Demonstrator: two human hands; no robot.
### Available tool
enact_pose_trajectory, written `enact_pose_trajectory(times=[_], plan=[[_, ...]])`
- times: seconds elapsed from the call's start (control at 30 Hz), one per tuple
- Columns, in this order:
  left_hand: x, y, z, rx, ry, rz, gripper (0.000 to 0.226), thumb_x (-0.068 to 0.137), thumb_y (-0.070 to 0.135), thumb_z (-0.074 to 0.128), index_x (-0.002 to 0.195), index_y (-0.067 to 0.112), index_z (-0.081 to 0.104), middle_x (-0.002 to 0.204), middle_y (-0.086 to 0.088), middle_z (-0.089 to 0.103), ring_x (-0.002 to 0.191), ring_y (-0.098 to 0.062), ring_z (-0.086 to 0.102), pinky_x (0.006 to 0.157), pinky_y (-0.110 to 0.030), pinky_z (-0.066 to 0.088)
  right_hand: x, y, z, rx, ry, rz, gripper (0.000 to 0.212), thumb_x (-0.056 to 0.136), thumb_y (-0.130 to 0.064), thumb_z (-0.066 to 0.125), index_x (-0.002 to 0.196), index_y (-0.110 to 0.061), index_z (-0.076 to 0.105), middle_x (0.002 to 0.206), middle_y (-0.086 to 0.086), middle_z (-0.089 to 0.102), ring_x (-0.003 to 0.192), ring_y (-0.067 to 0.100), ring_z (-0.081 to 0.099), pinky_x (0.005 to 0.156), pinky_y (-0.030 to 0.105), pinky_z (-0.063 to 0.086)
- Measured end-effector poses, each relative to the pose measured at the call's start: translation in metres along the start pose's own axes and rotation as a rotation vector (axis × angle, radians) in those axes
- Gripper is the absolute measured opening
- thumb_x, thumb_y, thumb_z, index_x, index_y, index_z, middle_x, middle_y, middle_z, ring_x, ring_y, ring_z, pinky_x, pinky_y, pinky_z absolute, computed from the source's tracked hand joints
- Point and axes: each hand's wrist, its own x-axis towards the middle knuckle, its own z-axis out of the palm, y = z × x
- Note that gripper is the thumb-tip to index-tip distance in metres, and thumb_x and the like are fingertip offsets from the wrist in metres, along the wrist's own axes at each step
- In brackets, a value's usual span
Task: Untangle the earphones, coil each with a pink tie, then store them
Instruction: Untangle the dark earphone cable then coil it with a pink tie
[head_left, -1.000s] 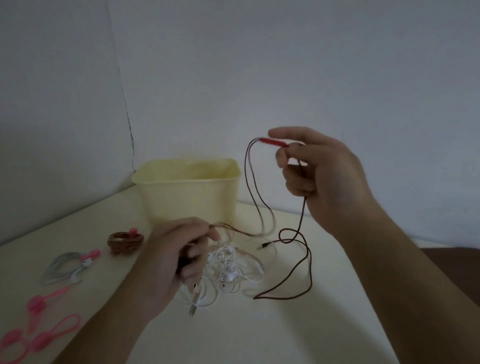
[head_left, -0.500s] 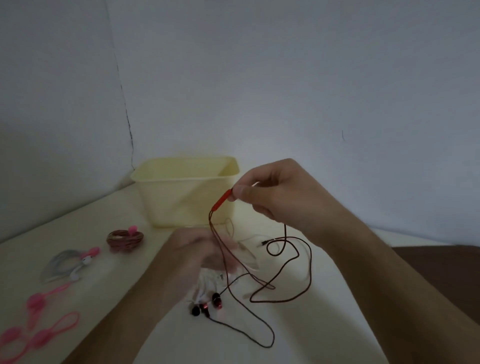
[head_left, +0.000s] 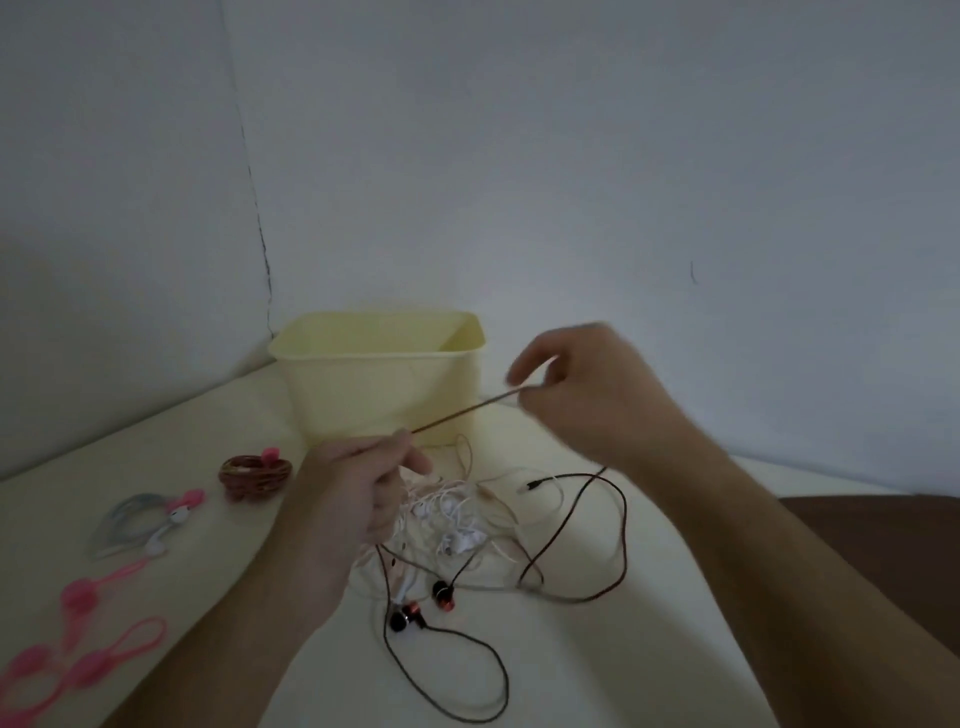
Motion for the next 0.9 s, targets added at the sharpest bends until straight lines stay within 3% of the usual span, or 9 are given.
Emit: enact_pose_trajectory(times=[0.1,0.23,0.37,0.47,0.57,0.67,0.73,0.8,0.9], plan=[[0.007,0.000,-0.007,-0.066,0.204,0.000,0.027,0.102,0.008,0.050,0.077,0.004,0.058,0.049,0.006,0.024,0.040,-0.009,0.016,0.039,-0.018,0.015,0.006,0.008,-0.020,0.170,0.346,0.107,0.015,0.087,-0.014,0.070,0.079,-0.025,0.077,0.052,-0.010,0.063,0.042,0.005,0.053,0.050,0.025,0.043],[0.015,-0.006,-0.012,-0.044,0.386,-0.015,0.022,0.093,0.005,0.048,0.072,0.011,0.053,0.045,0.008,0.029,0.038,-0.009,0.020,0.038,-0.015,0.019,0.005,0.006,-0.029,0.428,0.485,0.177,0.017,0.094,-0.027,0.073,0.080,-0.019,0.075,0.051,-0.008,0.053,0.048,0.016,0.047,0.055,0.032,0.041],[0.016,-0.009,-0.018,-0.005,0.520,0.018,0.022,0.088,0.012,0.049,0.068,0.013,0.059,0.051,0.004,0.039,0.047,-0.015,0.027,0.050,-0.026,0.021,0.006,0.005,-0.033,0.562,0.554,0.218,0.032,0.105,-0.031,0.062,0.082,-0.013,0.075,0.050,-0.004,0.046,0.047,0.016,0.045,0.054,0.034,0.046],[0.015,-0.009,-0.015,0.231,0.462,0.097,0.023,0.084,0.021,0.055,0.068,0.022,0.071,0.062,0.006,0.058,0.061,-0.022,0.048,0.059,-0.037,0.038,0.006,0.005,-0.029,0.548,0.433,0.202,0.032,0.103,-0.026,0.063,0.077,-0.014,0.077,0.051,-0.011,0.051,0.050,0.009,0.043,0.058,0.028,0.036],[0.000,-0.008,-0.004,0.628,0.402,0.282,0.022,0.097,0.013,0.053,0.096,0.026,0.072,0.102,0.010,0.068,0.100,-0.011,0.060,0.086,-0.032,0.044,0.000,-0.008,-0.016,0.323,0.144,0.076,0.026,0.091,-0.011,0.066,0.070,-0.021,0.077,0.062,-0.013,0.070,0.053,0.000,0.056,0.057,0.020,0.041],[-0.002,-0.002,0.000,0.580,0.320,0.476,0.022,0.100,0.021,0.053,0.104,0.032,0.072,0.112,0.022,0.067,0.109,0.012,0.057,0.092,-0.008,0.039,-0.010,-0.022,0.004,-0.087,-0.085,-0.059,0.024,0.081,-0.028,0.053,0.080,-0.026,0.077,0.083,-0.008,0.077,0.085,0.012,0.071,0.078,0.030,0.056],[0.007,0.003,0.005,0.367,0.107,0.274,0.021,0.102,0.033,0.059,0.097,0.030,0.079,0.101,0.013,0.078,0.108,-0.004,0.070,0.097,-0.022,0.052,-0.018,-0.030,0.020,-0.332,-0.162,-0.167,0.035,0.083,-0.038,0.043,0.091,-0.019,0.072,0.095,0.002,0.076,0.094,0.026,0.070,0.085,0.038,0.058],[0.006,0.005,0.010,0.171,-0.054,0.109,0.029,0.093,0.050,0.066,0.099,0.025,0.080,0.083,-0.007,0.079,0.086,-0.033,0.076,0.082,-0.047,0.063,-0.025,-0.030,0.036,-0.531,-0.198,-0.314,0.027,0.094,-0.038,0.045,0.090,-0.015,0.058,0.097,0.006,0.068,0.097,0.030,0.064,0.081,0.040,0.054],[-0.010,0.004,0.010,-0.004,-0.153,0.090,0.042,0.084,0.042,0.067,0.113,0.014,0.075,0.067,-0.019,0.061,0.054,-0.035,0.058,0.050,-0.039,0.051,-0.027,-0.022,0.047,-0.554,-0.248,-0.386,0.008,0.095,-0.016,0.050,0.101,-0.014,0.055,0.096,0.003,0.053,0.104,0.027,0.056,0.081,0.041,0.049]])
